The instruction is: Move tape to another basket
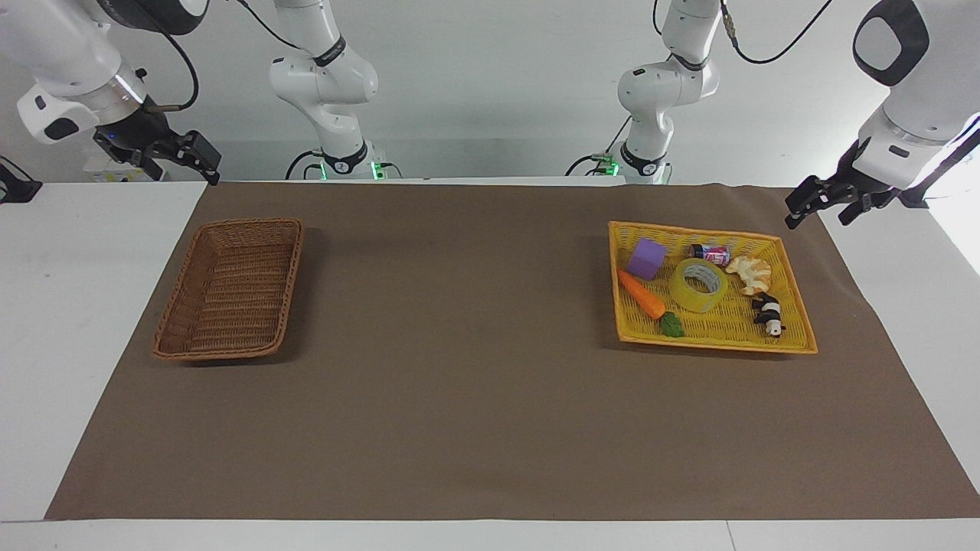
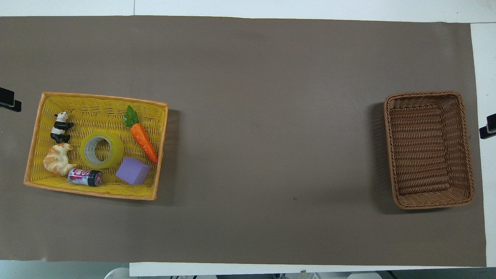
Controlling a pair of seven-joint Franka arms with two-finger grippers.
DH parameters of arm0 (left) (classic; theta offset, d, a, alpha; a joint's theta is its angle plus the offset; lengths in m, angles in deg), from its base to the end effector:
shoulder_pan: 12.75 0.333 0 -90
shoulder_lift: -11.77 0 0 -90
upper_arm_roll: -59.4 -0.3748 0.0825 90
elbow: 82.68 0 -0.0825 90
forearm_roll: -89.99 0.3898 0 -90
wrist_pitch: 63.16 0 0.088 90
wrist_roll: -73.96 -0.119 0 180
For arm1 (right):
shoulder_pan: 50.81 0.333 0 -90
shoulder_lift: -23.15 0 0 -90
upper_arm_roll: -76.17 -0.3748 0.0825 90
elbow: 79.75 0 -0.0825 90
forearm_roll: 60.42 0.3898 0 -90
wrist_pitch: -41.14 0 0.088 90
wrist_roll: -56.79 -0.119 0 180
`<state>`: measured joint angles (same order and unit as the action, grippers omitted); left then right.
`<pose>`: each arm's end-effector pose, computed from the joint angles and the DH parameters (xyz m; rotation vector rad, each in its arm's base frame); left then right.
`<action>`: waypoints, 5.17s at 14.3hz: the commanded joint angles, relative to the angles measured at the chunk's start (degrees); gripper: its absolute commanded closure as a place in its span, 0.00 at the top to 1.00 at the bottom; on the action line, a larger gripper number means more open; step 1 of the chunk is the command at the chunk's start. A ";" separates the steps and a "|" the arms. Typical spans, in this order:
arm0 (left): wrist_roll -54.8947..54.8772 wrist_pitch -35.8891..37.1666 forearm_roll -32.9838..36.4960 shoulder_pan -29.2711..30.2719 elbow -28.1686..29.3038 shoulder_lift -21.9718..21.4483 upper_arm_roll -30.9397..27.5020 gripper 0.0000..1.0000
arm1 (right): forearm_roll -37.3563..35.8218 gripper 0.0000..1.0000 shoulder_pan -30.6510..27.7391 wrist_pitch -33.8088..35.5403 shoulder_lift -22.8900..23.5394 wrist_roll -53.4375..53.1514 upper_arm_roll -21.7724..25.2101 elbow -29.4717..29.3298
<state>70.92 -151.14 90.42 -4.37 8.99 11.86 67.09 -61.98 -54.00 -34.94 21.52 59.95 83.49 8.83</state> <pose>0.5551 0.0077 0.6536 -3.1341 0.0643 0.1037 0.5111 -0.0999 0.6796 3.1198 -0.2061 -0.3001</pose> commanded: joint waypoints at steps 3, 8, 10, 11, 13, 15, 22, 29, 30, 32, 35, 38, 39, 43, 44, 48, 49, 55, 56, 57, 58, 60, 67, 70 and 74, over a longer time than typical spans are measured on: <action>-0.39 1.58 0.19 -0.47 1.93 -2.03 0.22 1.00 | 0.15 1.00 -0.15 -0.38 -1.27 1.05 -0.11 1.51; -0.12 -11.35 0.19 0.49 20.13 -10.43 -0.04 1.00 | 0.15 1.00 -0.06 -0.38 -1.27 1.05 -0.11 1.51; -0.03 -20.71 0.10 0.41 31.50 -14.24 -0.04 1.00 | 0.15 1.00 -0.15 -0.38 -1.27 1.05 -0.11 1.51; -0.03 -22.57 0.10 0.32 33.38 -13.90 0.04 1.00 | 0.15 1.00 -0.06 -0.38 -1.27 1.05 -0.11 1.51; -0.03 -24.60 0.10 -0.21 35.75 -12.32 0.04 0.96 | 0.15 1.00 -0.15 -0.30 -1.27 1.05 -0.11 1.51; -0.21 -28.81 0.10 0.49 39.09 -10.65 0.04 0.86 | 0.15 1.00 -0.06 -0.38 -1.27 1.05 -0.11 1.51; -0.21 -39.54 0.10 0.06 44.03 -5.28 0.04 0.83 | 0.15 1.00 -0.15 -0.38 -1.27 1.05 -0.11 1.51; 0.32 -47.72 0.10 0.06 48.86 -2.38 0.04 0.82 | 0.15 1.00 -0.06 -0.38 -1.27 1.05 -0.11 1.51; 0.41 -48.86 0.10 -0.29 48.86 -0.90 0.04 0.82 | 0.15 1.00 -0.15 -0.38 -1.27 1.05 -0.03 1.51; 0.50 -49.92 0.10 -0.47 49.56 -0.36 0.04 0.82 | 0.15 1.00 -0.06 -0.38 -1.27 1.05 -0.03 1.51; 0.58 -49.40 0.10 -0.39 49.92 -0.36 0.04 0.41 | 0.15 1.00 -0.06 -0.38 -1.27 1.05 -0.11 1.51; 0.76 -48.43 0.10 -0.03 49.48 -0.36 0.04 0.01 | 0.15 1.00 -0.06 -0.38 -1.27 1.05 -0.03 1.51; 0.67 -48.08 0.10 -0.12 49.22 -0.44 0.04 0.00 | 0.15 1.00 -0.06 -0.38 -1.27 1.05 -0.11 1.51; 0.50 -40.28 0.10 -0.30 41.42 -0.45 0.04 0.00 | 0.15 1.00 -0.06 -0.38 -1.27 1.05 -0.11 1.51; 0.58 -37.38 0.02 -0.30 38.26 -0.18 0.04 0.00 | 0.15 1.00 -0.06 -0.38 -1.27 1.05 -0.11 1.51; 4.78 -28.23 -4.18 -2.65 27.79 1.49 0.40 0.00 | 0.15 1.00 -0.06 -0.38 -1.27 1.05 -0.11 1.51; 6.89 -27.60 -5.94 -5.19 26.64 1.31 0.31 0.00 | 0.15 1.00 -0.06 -0.38 -1.27 1.05 -0.11 1.51; 26.50 -29.34 -18.68 -22.68 20.39 1.66 0.31 0.00 | 0.15 1.00 -0.06 -0.47 -1.27 1.14 -0.11 1.42; 28.60 -29.70 -20.97 -25.75 19.43 1.66 0.40 0.00 | 0.15 1.00 -0.06 -0.47 -1.27 1.23 -0.11 1.34; 31.58 -29.79 -21.60 -28.66 17.59 1.84 0.48 0.00 | 1.19 1.00 -0.32 -0.56 -1.18 1.93 -0.11 1.25; 33.26 -30.49 -21.61 -30.77 16.62 1.93 0.40 0.00 | 6.43 1.00 -1.11 -0.73 -1.18 4.02 0.41 1.33; 34.68 -33.30 -21.78 -34.38 15.47 2.71 0.48 0.00 | 16.20 1.00 -4.01 -1.35 -1.44 6.93 0.59 3.08; 35.04 -31.29 -21.17 -31.76 15.29 2.02 -0.04 0.00 | 41.18 1.00 -0.70 -14.96 -9.27 8.43 -0.03 22.42; 35.21 -31.29 -21.08 -31.94 15.38 1.93 -0.04 0.00 | 52.84 1.00 4.76 -22.43 -8.83 9.84 -0.03 27.51; 35.04 -30.42 -21.08 -31.76 15.82 1.58 -0.04 0.00 | 66.67 1.00 12.66 -33.40 -7.52 11.33 -0.03 32.45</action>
<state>106.10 -183.38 69.76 -36.33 25.33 14.16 67.11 0.51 -43.97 -63.33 14.31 68.80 83.23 38.67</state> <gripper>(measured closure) 0.775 0.000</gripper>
